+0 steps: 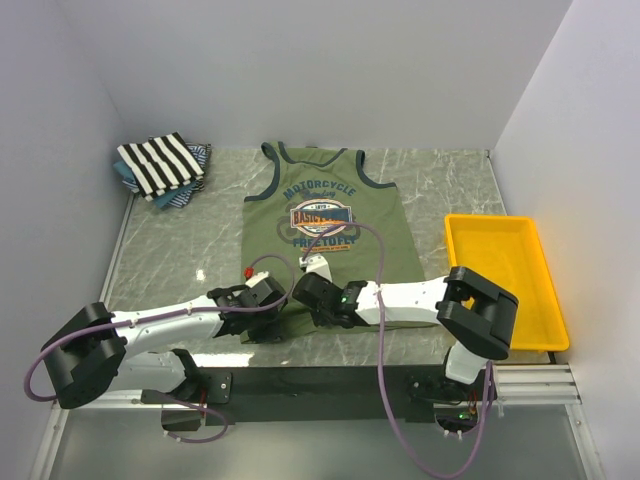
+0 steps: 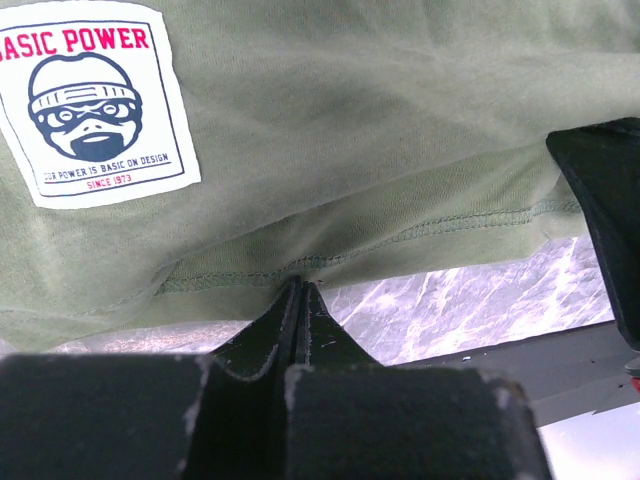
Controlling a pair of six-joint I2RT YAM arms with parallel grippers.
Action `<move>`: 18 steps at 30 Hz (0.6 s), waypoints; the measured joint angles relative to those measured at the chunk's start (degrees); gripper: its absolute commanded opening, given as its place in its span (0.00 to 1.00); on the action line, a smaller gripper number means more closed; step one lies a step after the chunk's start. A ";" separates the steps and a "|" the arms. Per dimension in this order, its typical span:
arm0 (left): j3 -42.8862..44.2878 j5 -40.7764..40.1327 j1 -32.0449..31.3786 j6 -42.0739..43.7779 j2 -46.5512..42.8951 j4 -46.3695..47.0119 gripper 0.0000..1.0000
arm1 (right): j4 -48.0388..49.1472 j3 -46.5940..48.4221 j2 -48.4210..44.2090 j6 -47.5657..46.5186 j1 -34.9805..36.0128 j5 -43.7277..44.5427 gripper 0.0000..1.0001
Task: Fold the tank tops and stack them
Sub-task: Flatten the tank top out
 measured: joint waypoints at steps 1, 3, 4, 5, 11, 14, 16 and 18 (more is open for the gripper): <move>0.00 0.00 0.00 0.00 0.00 0.00 0.01 | -0.02 -0.07 -0.11 0.04 -0.11 -0.15 0.08; 0.00 0.00 0.00 0.00 0.00 0.00 0.01 | 0.00 -0.35 -0.37 0.17 -0.26 -0.50 0.10; 0.00 0.00 0.00 0.00 0.00 0.00 0.01 | -0.04 -0.55 -0.61 0.24 -0.33 -0.70 0.10; 0.00 0.00 0.00 0.00 0.00 0.00 0.00 | -0.11 -0.74 -0.92 0.24 -0.39 -1.01 0.11; 0.00 0.00 0.00 0.02 0.00 0.00 0.01 | -0.42 -2.51 -3.17 0.42 -1.42 -3.85 0.18; 0.00 0.00 0.00 0.02 0.00 -0.02 0.01 | 0.07 -3.74 -3.91 0.48 -2.51 -5.81 0.18; -0.02 0.00 0.00 0.02 -0.02 -0.02 0.01 | 0.52 -4.09 -4.13 0.63 -3.06 -6.75 0.13; -0.09 -0.04 0.00 0.02 -0.26 -0.22 0.01 | 0.70 -4.17 -4.17 0.79 -3.34 -7.32 0.12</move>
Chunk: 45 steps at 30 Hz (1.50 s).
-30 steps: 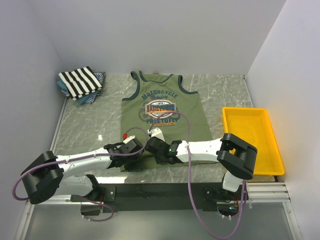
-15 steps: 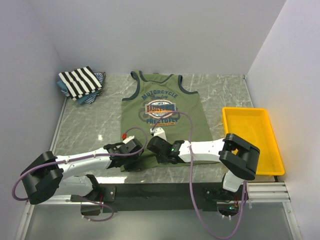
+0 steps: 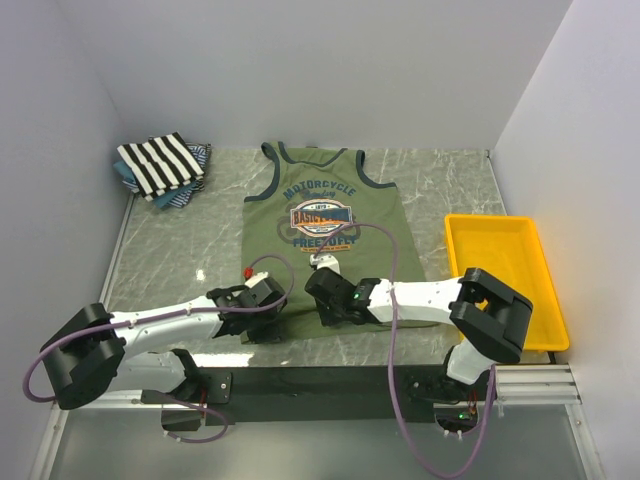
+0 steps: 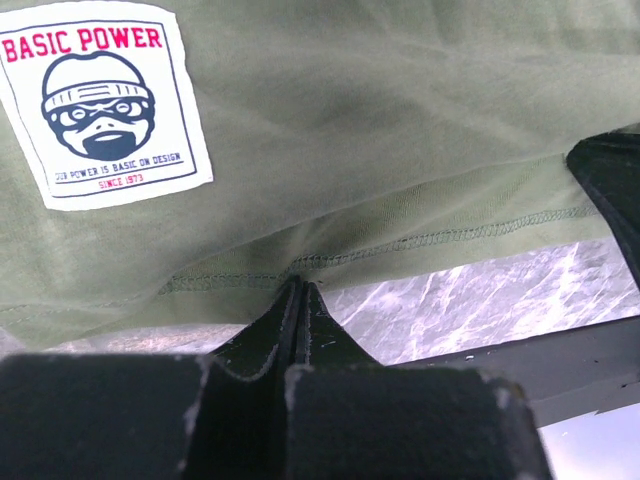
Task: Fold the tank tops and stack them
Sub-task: Flatten the tank top out
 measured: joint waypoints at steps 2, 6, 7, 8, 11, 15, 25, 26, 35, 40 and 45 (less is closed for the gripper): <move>-0.11 -0.09 0.00 0.02 -0.20 -0.20 0.01 | 0.11 0.00 0.00 0.09 -0.15 -0.17 0.12; -0.22 -0.15 0.00 0.02 -0.42 -0.42 0.01 | 0.15 -0.37 -0.31 0.50 -0.28 0.07 0.09; -0.22 -0.13 0.00 0.02 -0.44 -0.44 0.01 | 0.11 -0.55 -0.50 0.76 -0.46 0.26 0.10; -0.22 -0.15 0.00 0.02 -0.44 -0.44 0.01 | 0.13 -0.81 -0.74 0.96 -0.68 0.48 0.10; -0.24 -0.15 0.00 0.02 -0.52 -0.57 0.01 | -0.39 -1.95 -2.01 1.92 -1.95 1.86 0.11; -0.26 -0.22 0.00 0.02 -0.98 -1.60 0.01 | -1.97 -2.78 -4.11 2.60 -3.37 3.26 0.16; -0.26 -0.74 0.00 0.17 -1.95 -4.09 0.01 | -2.56 -4.04 -8.94 1.68 -2.71 2.80 0.29; -0.26 -0.76 0.00 0.20 -1.99 -4.17 0.01 | -2.64 -4.04 -8.83 1.66 -2.49 2.62 0.30; -0.26 -0.83 0.00 0.20 -2.27 -4.96 0.00 | -3.48 -4.04 -5.95 1.73 -0.17 2.03 0.32; -0.26 -0.83 0.00 0.20 -2.29 -4.98 0.01 | -4.22 -3.41 -4.94 1.92 0.37 2.03 0.32; -0.26 -0.83 0.00 0.22 -2.32 -5.07 0.01 | -4.68 -2.51 -3.80 2.40 1.07 2.40 0.32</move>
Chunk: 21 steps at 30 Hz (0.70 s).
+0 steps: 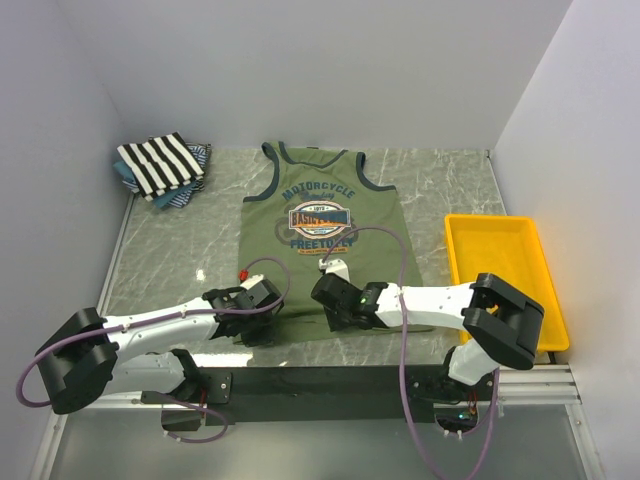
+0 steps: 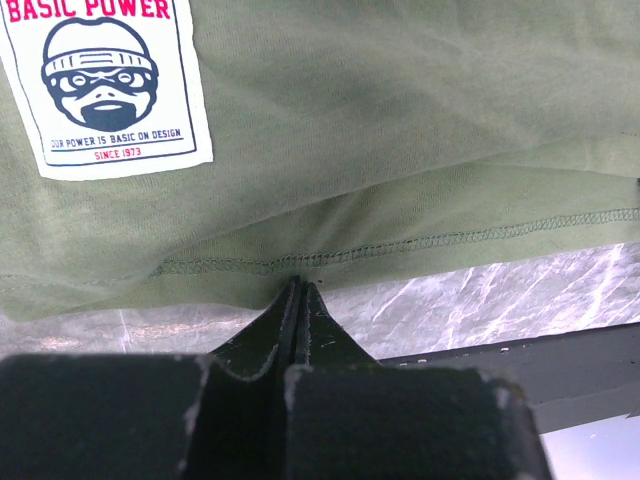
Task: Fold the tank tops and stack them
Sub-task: Flatten the tank top out
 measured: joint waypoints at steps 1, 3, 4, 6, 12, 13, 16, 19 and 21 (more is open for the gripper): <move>0.00 0.00 0.00 -0.02 0.00 0.00 0.01 | -0.04 0.00 0.00 0.22 0.09 0.04 0.32; 0.00 0.00 0.00 -0.02 0.00 0.00 0.01 | -0.13 0.00 0.00 0.42 0.24 0.13 0.32; 0.00 0.00 0.00 -0.02 0.00 0.00 0.00 | -0.20 0.04 0.00 0.57 0.28 0.22 0.32; 0.00 0.00 0.00 0.00 0.00 0.00 0.01 | -0.35 0.17 0.15 0.79 0.33 0.33 0.31; 0.00 0.00 0.00 -0.02 0.00 0.00 0.01 | -0.52 0.74 0.79 1.01 0.35 0.59 0.14; 0.00 0.00 0.00 0.00 0.00 0.00 0.01 | -0.50 0.74 0.79 1.03 0.35 0.59 0.11; -0.07 0.02 0.00 -0.02 -0.02 0.07 0.01 | -0.55 0.74 0.79 1.49 0.35 0.61 0.05; -0.09 0.00 0.00 -0.02 -0.07 0.07 0.00 | -0.61 0.74 0.79 1.73 0.35 0.66 0.04; -0.11 0.00 0.00 -0.02 -0.09 0.07 0.01 | -0.72 0.74 0.79 1.73 0.33 0.74 0.04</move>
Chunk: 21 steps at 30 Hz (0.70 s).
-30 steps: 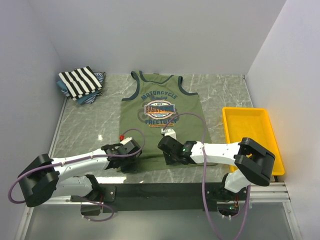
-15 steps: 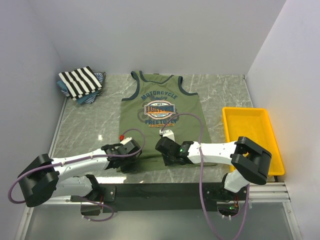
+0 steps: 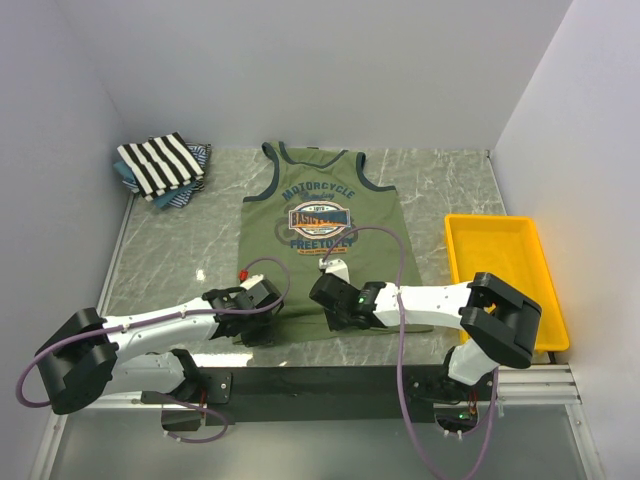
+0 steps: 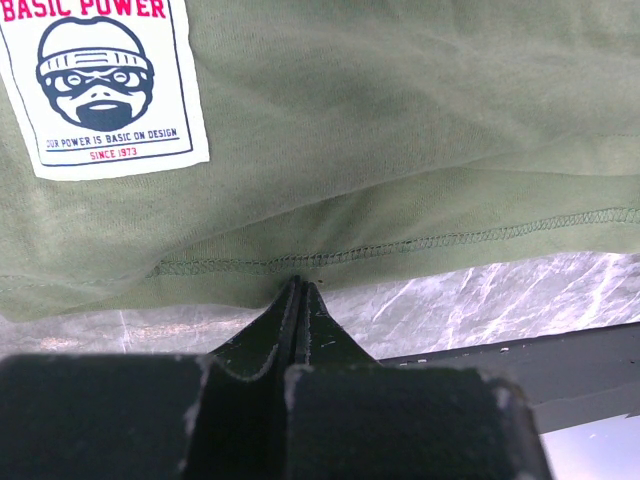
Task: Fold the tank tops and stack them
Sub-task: Flatten the tank top out
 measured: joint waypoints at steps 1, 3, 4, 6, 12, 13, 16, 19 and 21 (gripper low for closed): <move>0.00 0.00 0.00 0.00 -0.02 0.00 0.01 | -0.09 0.00 0.00 0.04 0.02 0.04 0.05; -0.09 0.00 0.00 0.00 -0.13 0.00 0.01 | -0.26 0.00 -0.04 0.13 0.00 0.09 0.05; -0.13 0.00 0.00 0.00 -0.22 0.00 0.01 | -0.39 0.00 -0.07 0.13 0.02 0.09 0.05; -0.20 -0.02 0.00 -0.02 -0.31 -0.02 0.01 | -0.70 0.00 -0.22 0.15 0.02 0.09 0.05; -0.28 0.00 0.00 -0.04 -0.44 0.02 0.01 | -2.45 -0.02 -2.01 0.15 0.02 0.00 0.05; -0.35 -0.02 0.00 -0.07 -0.50 0.04 0.01 | -2.75 -0.04 -2.47 0.13 0.02 -0.09 0.05; -0.48 -0.07 0.00 -0.13 -0.72 -0.02 0.01 | -3.39 -0.02 -3.52 -0.09 0.02 -0.46 0.06; -0.48 -0.24 0.00 -0.11 -0.87 -0.20 0.00 | -4.11 -0.02 -4.09 -0.48 0.02 -0.87 0.06; -0.48 -0.39 0.00 -0.11 -1.05 -0.57 0.01 | -4.72 -0.02 -4.26 -0.72 0.02 -1.38 0.06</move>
